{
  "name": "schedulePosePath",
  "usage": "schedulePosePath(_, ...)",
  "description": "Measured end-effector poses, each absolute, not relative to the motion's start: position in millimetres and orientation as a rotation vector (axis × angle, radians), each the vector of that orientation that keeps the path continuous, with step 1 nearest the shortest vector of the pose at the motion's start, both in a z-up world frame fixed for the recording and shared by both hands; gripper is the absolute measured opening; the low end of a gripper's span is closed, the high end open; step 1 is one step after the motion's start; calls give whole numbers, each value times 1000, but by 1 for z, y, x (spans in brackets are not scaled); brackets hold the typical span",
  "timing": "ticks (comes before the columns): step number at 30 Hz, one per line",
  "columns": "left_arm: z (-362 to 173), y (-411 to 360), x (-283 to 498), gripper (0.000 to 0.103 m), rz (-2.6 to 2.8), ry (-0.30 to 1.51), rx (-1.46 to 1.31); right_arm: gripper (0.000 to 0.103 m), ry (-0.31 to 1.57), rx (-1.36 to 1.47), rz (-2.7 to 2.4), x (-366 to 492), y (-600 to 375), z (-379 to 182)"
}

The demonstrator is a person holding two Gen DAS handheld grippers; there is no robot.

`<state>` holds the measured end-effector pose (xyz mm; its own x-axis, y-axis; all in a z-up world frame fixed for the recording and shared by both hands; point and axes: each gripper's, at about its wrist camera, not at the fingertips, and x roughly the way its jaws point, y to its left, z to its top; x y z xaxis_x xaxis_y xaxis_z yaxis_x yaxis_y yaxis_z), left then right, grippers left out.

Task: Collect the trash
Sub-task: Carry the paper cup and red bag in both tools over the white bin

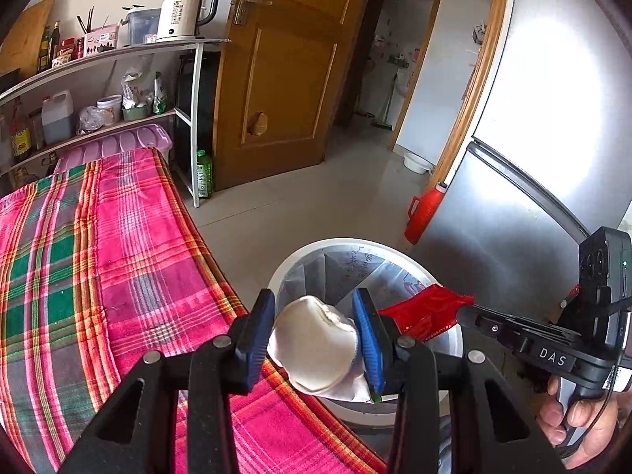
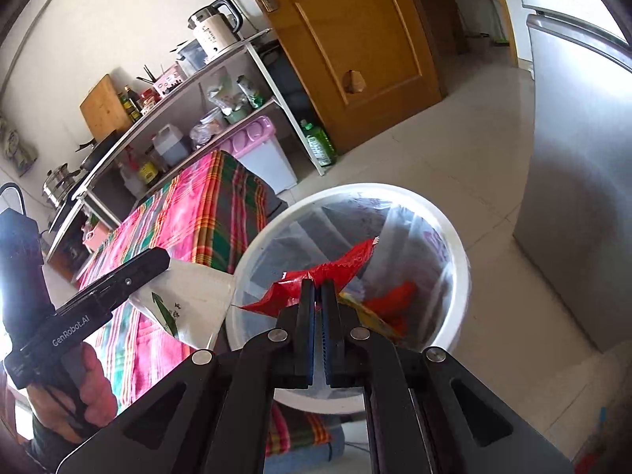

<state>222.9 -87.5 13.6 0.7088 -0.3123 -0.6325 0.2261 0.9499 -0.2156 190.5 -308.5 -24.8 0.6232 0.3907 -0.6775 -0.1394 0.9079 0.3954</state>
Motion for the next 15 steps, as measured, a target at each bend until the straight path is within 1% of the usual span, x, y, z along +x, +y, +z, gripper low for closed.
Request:
schedulePosePath(6, 1, -98, 230, 43, -318, 756, -127, 4, 881, 332, 311, 193, -312, -33)
schedulePosePath(10, -7, -103, 234, 43, -339, 781, -136, 8, 905, 317, 303, 193, -311, -38)
schedulePosePath(12, -9, -105, 234, 43, -347, 784, -130, 12, 906, 314, 305, 192, -311, -40)
schedulePosePath(14, -9, -105, 233, 43, -358, 781, -130, 21, 903, 312, 306, 192, -310, -40)
schedulePosePath(15, -8, -105, 232, 43, -360, 779, -130, 23, 901, 311, 304, 191, -310, -39)
